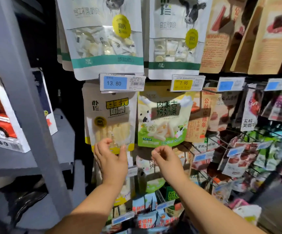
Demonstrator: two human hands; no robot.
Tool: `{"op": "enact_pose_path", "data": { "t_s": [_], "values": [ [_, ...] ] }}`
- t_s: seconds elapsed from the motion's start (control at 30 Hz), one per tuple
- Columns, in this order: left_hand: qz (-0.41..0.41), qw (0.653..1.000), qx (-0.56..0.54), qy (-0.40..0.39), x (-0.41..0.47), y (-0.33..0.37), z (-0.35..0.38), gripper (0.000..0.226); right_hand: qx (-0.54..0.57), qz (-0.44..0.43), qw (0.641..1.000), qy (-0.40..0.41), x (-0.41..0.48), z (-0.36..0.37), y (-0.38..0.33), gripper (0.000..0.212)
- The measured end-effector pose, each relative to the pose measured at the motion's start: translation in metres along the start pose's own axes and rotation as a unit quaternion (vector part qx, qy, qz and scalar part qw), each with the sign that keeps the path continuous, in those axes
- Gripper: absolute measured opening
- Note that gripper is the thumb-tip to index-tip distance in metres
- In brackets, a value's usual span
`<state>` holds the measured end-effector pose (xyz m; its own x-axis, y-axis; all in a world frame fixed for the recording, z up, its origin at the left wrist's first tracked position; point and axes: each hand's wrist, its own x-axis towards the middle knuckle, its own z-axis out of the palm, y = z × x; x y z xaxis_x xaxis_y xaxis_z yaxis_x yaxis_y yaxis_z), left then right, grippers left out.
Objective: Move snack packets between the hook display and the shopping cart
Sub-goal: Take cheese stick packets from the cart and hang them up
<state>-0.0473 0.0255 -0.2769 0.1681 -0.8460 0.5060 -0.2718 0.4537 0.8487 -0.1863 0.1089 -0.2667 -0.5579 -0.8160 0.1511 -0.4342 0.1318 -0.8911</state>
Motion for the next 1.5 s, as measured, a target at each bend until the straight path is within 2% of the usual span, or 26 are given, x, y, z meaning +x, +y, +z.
{"op": "enact_pose_path", "data": {
  "t_s": [0.1, 0.2, 0.4, 0.5, 0.6, 0.7, 0.73, 0.8, 0.9, 1.0, 1.1, 1.2, 1.27, 1.4, 1.47, 1.5],
  "values": [
    [0.006, 0.989, -0.043, -0.144, -0.036, 0.013, 0.018, 0.035, -0.007, 0.012, 1.000, 0.005, -0.018, -0.022, 0.020, 0.012],
    [0.004, 0.963, -0.032, -0.266, -0.080, 0.018, 0.040, 0.030, -0.014, 0.033, 0.999, 0.025, -0.041, -0.050, 0.049, 0.014],
    [0.011, 0.886, 0.004, -0.464, -0.189, 0.010, 0.078, 0.025, -0.016, 0.137, 0.987, 0.082, -0.103, -0.114, 0.122, 0.020],
    [0.042, 0.834, 0.030, -0.550, -0.238, 0.010, 0.089, 0.021, -0.010, 0.194, 0.976, 0.100, -0.137, -0.142, 0.159, 0.020],
    [0.069, 0.761, 0.065, -0.642, -0.282, -0.002, 0.086, 0.018, 0.006, 0.258, 0.958, 0.126, -0.175, -0.162, 0.204, 0.038],
    [0.080, 0.694, 0.124, -0.705, -0.313, -0.021, 0.073, 0.018, 0.024, 0.307, 0.939, 0.151, -0.213, -0.175, 0.232, 0.025],
    [0.098, 0.675, 0.160, -0.714, -0.318, -0.024, 0.069, 0.023, 0.034, 0.320, 0.935, 0.151, -0.225, -0.179, 0.241, 0.024],
    [0.123, 0.666, 0.208, -0.706, -0.321, -0.025, 0.069, 0.028, 0.033, 0.348, 0.925, 0.147, -0.247, -0.186, 0.262, 0.024],
    [0.162, 0.688, 0.240, -0.665, -0.325, -0.023, 0.074, 0.030, 0.026, 0.382, 0.913, 0.139, -0.270, -0.194, 0.285, 0.022],
    [0.213, 0.735, 0.259, -0.590, -0.330, -0.031, 0.077, 0.033, -0.003, 0.398, 0.907, 0.133, -0.275, -0.199, 0.296, 0.020],
    [0.256, 0.745, 0.268, -0.555, -0.334, -0.040, 0.078, 0.034, -0.020, 0.404, 0.907, 0.114, -0.270, -0.201, 0.301, 0.017],
    [0.246, 0.740, 0.275, -0.563, -0.334, -0.038, 0.077, 0.038, -0.076, 0.406, 0.907, 0.077, -0.269, -0.202, 0.315, 0.018],
    [0.227, 0.739, 0.273, -0.573, -0.332, -0.036, 0.078, 0.037, -0.125, 0.426, 0.894, 0.053, -0.277, -0.202, 0.330, 0.021],
    [0.194, 0.719, 0.291, -0.601, -0.328, -0.029, 0.077, 0.041, -0.197, 0.502, 0.842, 0.030, -0.304, -0.208, 0.355, 0.027],
    [0.193, 0.711, 0.298, -0.607, -0.329, -0.029, 0.077, 0.042, -0.240, 0.529, 0.814, 0.003, -0.314, -0.216, 0.358, 0.024],
    [0.192, 0.709, 0.301, -0.608, -0.329, -0.029, 0.077, 0.041, -0.258, 0.537, 0.803, -0.013, -0.317, -0.220, 0.360, 0.031]
  ]
}}
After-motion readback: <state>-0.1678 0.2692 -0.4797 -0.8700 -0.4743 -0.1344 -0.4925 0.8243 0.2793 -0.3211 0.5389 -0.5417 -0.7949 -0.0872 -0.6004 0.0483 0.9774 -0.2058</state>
